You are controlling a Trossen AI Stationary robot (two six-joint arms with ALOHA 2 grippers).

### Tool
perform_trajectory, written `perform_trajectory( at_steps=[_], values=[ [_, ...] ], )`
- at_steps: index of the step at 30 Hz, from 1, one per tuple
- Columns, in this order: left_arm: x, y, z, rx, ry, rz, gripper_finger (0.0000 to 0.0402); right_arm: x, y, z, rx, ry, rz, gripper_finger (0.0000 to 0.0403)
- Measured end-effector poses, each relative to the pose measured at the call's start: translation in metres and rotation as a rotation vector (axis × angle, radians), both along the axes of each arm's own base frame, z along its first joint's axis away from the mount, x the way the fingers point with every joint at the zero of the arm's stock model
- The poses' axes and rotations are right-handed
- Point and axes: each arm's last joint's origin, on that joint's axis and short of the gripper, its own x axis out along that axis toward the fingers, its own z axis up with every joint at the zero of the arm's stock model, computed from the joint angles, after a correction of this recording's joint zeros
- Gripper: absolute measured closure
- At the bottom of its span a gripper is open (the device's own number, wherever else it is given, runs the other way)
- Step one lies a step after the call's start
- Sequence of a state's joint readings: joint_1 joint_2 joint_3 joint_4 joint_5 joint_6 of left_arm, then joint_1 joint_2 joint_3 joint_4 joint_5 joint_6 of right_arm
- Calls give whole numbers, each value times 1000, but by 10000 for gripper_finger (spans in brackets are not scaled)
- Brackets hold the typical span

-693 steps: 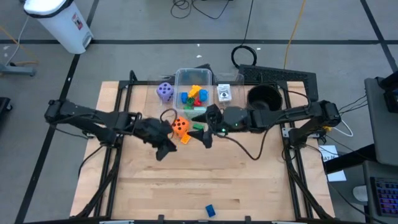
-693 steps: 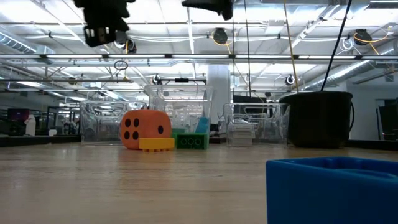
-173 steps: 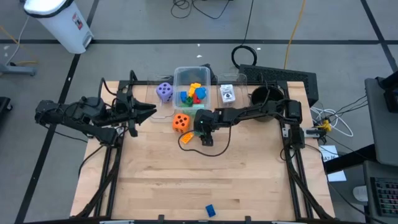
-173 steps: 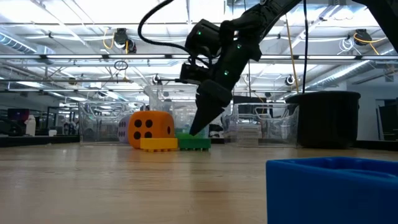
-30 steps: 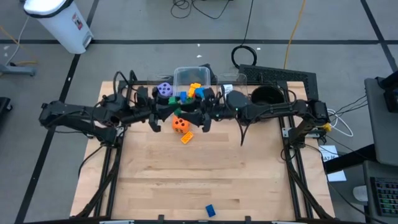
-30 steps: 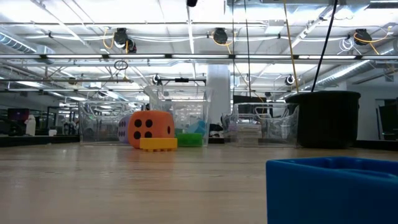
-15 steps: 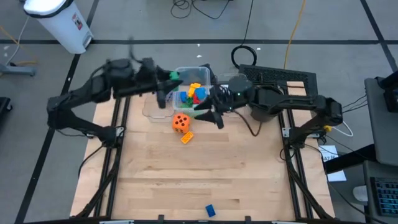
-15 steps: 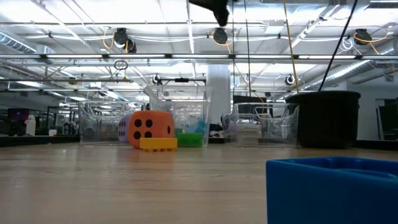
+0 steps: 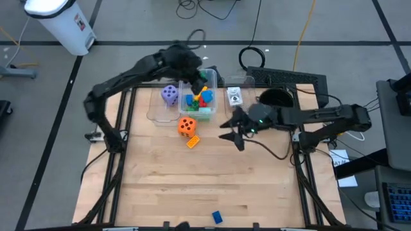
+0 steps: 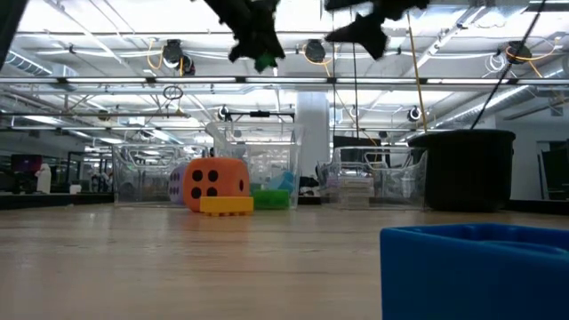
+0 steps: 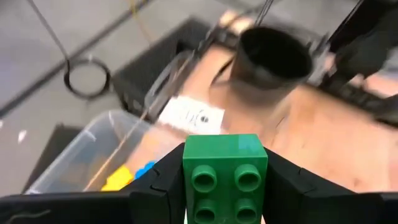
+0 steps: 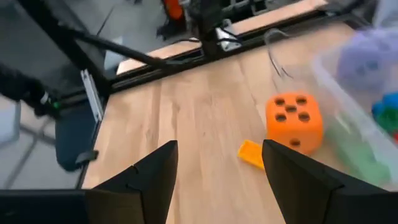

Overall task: Pick & Place Toys
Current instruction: Put the green eight stud game piece into the middle transparent bin

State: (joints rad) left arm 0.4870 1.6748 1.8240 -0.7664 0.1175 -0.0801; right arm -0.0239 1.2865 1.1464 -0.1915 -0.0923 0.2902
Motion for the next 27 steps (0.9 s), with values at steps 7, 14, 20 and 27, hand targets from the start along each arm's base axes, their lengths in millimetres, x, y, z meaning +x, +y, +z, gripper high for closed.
perform_trajectory(
  at_steps=[7,14,20,27],
  values=[
    [28,41,-52,-84,214,7,265,-44,12,-44,154,-119,-180,177],
    [50,64,-108,-167,422,-26,246,-66,12,-68,224,-115,-298,183],
    [61,70,-146,-202,535,-73,253,-67,12,-73,231,-106,-326,195],
    [70,71,-179,-244,622,-103,253,-67,10,-72,214,-119,-376,204]
  ],
)
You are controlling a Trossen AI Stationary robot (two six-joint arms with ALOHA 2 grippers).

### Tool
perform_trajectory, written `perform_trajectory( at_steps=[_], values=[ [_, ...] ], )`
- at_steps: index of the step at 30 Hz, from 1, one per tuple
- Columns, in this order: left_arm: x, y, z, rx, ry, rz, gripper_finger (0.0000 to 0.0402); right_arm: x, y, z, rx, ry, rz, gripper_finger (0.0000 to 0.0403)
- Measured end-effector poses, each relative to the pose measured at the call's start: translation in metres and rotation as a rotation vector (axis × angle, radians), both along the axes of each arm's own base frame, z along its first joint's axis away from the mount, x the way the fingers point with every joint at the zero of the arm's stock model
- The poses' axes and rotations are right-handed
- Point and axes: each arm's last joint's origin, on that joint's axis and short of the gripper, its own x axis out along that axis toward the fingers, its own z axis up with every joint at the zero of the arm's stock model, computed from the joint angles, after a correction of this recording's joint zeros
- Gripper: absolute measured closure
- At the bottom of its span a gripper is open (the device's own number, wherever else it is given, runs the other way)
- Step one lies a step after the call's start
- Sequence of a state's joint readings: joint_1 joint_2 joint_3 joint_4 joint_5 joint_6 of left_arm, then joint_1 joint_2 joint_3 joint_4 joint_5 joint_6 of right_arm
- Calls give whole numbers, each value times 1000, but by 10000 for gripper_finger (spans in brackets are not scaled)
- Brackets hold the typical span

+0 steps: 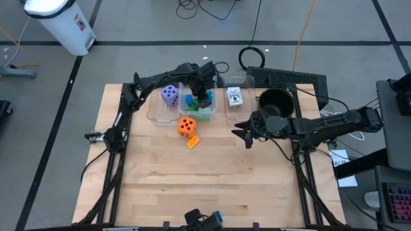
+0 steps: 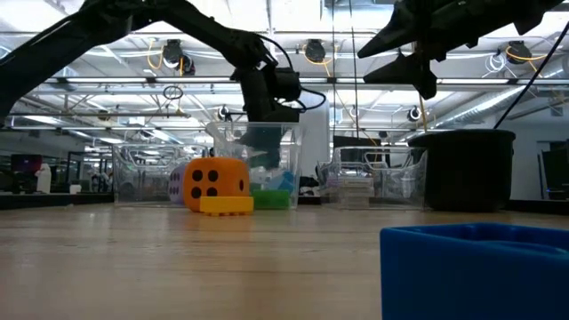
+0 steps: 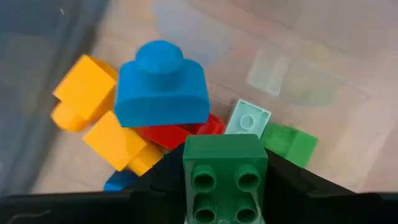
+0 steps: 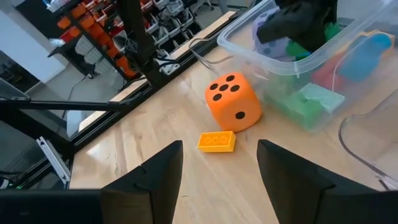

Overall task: Pick & Place Toys
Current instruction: Put the green eight stud game piece into the middle transparent bin, then put the blue four stud game piece into the middle transparent bin

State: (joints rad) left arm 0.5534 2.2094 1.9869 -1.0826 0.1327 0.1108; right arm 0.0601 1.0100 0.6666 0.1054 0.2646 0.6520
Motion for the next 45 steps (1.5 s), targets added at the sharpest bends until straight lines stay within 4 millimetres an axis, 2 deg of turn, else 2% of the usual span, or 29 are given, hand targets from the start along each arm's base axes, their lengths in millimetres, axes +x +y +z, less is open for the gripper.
perform_trajectory(
  at_steps=[4,13,20,24,27,33,38,45],
  values=[
    [3,-5,-10,-17,38,-32,235,0,0,0,3,-1,-1,204],
    [5,-7,-10,-17,38,-44,245,0,0,0,16,-3,-5,204],
    [5,-7,-10,-26,39,-12,181,0,0,0,22,-4,-4,204],
    [6,-6,2,-23,24,8,151,1,0,1,25,-22,-4,204],
    [8,-6,26,-2,-12,7,140,1,0,4,20,-47,-2,204],
    [10,-9,97,72,-217,-11,150,3,0,10,23,-111,-1,204],
    [-15,-31,159,92,-470,-48,169,4,0,13,26,-143,0,204],
    [-61,-71,230,140,-655,-91,193,4,0,18,30,-192,0,204]
  ],
)
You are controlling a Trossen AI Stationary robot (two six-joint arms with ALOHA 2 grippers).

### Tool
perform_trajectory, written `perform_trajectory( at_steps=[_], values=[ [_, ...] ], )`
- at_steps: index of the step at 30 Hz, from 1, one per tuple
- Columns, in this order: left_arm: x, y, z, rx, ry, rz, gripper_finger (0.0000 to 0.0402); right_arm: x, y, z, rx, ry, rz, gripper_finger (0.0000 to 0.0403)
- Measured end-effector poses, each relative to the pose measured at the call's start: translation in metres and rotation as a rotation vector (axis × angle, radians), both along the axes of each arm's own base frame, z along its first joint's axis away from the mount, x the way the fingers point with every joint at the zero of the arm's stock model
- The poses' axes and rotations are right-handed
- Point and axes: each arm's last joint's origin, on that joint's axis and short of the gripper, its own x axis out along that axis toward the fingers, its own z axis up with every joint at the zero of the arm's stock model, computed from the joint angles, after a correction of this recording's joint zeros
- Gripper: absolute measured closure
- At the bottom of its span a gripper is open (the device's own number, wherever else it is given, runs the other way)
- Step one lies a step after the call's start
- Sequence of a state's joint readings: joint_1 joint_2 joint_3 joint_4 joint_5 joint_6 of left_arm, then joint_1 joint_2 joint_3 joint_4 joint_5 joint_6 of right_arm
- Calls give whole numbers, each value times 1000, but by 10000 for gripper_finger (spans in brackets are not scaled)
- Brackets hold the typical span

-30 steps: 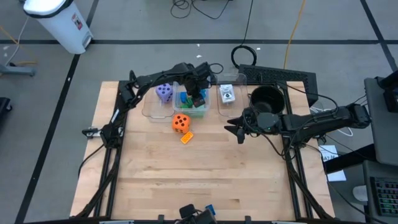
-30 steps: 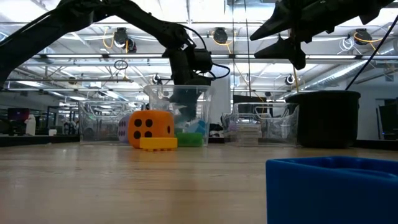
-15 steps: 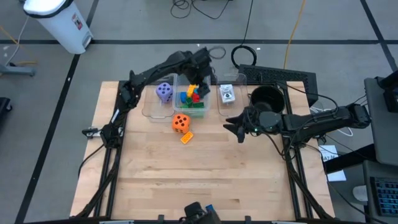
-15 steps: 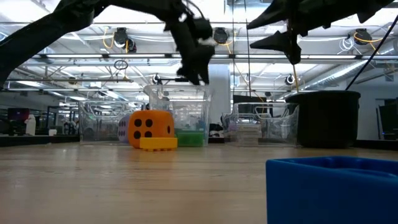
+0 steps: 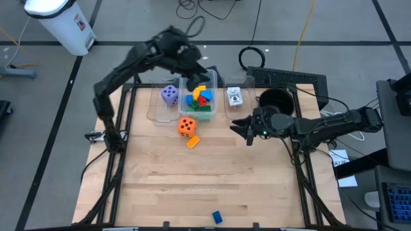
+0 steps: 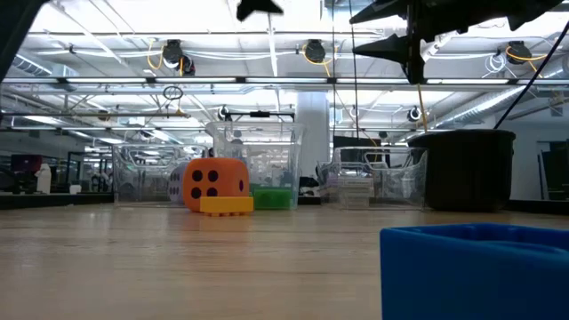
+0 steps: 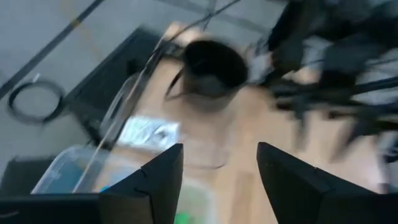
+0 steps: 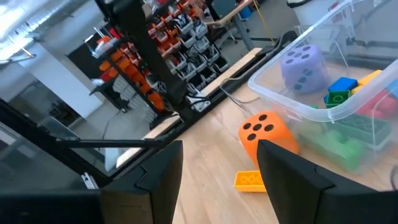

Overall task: Pick & Place Toys
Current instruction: Put the blue four stud game piece into the middle transparent bin

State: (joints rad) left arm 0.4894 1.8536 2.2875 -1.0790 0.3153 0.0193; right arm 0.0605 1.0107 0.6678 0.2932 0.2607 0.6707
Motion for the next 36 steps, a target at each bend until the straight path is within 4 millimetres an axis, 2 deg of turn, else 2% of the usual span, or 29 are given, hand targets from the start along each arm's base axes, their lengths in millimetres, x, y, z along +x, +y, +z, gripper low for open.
perform_trajectory(
  at_steps=[4,6,8,13,16,22,27,32,36],
  values=[
    [-17,-29,25,26,-84,-48,206,0,0,2,28,-24,-3,204],
    [-21,-42,27,33,-110,-70,214,0,0,3,30,-41,-2,204],
    [-19,-56,21,17,-134,-97,222,0,0,4,33,-45,-1,204],
    [-16,-87,-20,-59,-222,-132,242,0,3,4,63,-51,9,204],
    [-21,-108,-50,-116,-292,-125,252,0,7,4,46,-46,30,204],
    [-44,-152,-112,-254,-337,-59,263,-1,16,4,46,-45,69,204],
    [-66,-196,-148,-366,-302,-50,265,4,27,1,139,-67,102,204],
    [-80,-235,-160,-398,-282,-53,265,21,50,-1,171,-175,239,204],
    [-88,-257,-160,-397,-275,-104,266,42,81,-7,130,-61,350,204]
  ],
)
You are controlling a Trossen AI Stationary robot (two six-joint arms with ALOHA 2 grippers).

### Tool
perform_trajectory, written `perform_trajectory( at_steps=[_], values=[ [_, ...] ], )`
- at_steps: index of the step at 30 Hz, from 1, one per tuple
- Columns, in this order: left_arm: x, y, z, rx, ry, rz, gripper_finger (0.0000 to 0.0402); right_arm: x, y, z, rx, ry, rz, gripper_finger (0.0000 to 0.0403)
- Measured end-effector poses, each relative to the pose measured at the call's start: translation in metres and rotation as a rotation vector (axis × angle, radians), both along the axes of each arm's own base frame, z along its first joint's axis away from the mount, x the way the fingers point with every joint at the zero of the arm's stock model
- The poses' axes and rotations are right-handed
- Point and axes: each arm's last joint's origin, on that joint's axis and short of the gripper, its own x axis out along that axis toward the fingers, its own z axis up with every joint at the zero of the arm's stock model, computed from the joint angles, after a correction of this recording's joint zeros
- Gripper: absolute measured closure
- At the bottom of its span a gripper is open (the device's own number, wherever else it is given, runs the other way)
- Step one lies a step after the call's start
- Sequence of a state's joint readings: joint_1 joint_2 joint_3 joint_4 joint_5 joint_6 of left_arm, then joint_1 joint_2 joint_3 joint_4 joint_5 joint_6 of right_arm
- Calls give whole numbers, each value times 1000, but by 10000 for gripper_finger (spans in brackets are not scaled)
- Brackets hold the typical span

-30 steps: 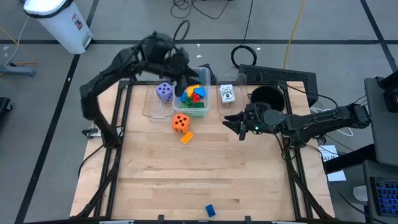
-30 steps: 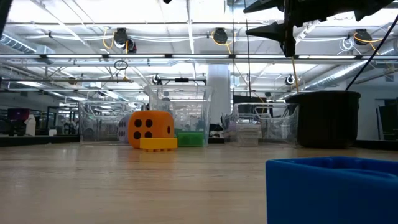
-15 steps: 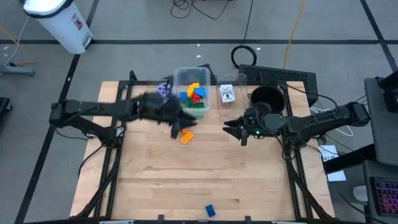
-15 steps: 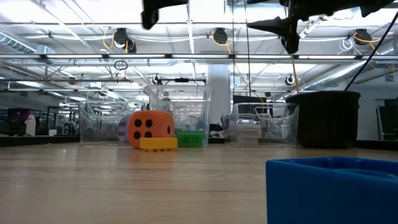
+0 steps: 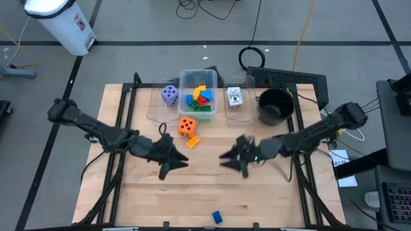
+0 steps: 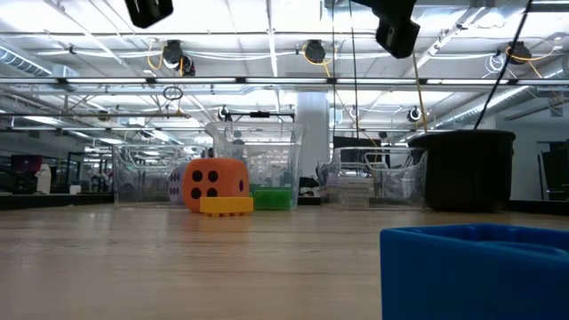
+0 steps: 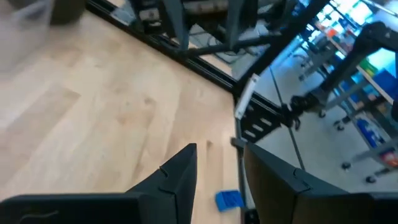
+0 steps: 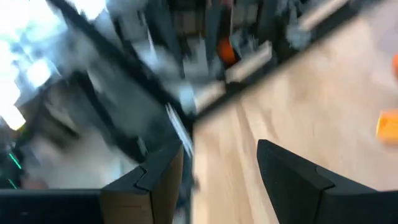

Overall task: Pick & Place Toys
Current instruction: Put the blue four stud game piece into the middle transparent bin

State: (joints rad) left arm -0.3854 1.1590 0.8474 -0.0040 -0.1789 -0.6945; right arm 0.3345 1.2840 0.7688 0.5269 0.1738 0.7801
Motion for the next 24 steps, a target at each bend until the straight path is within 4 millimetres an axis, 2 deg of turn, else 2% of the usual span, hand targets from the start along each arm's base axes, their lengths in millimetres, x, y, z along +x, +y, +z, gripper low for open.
perform_trajectory(
  at_steps=[6,10,14,19,24],
  values=[
    [-14,-9,8,-12,-15,-58,266,39,54,-9,-259,281,152,204],
    [-27,-14,18,-44,-50,-112,266,66,91,-16,-357,377,239,204],
    [-40,-21,26,-42,-90,-173,266,85,130,-33,-429,431,314,204],
    [-49,-32,28,-25,-103,-230,266,92,161,-56,-432,505,326,204],
    [-54,-41,26,-10,-93,-252,266,86,172,-78,-483,611,313,204]
  ],
)
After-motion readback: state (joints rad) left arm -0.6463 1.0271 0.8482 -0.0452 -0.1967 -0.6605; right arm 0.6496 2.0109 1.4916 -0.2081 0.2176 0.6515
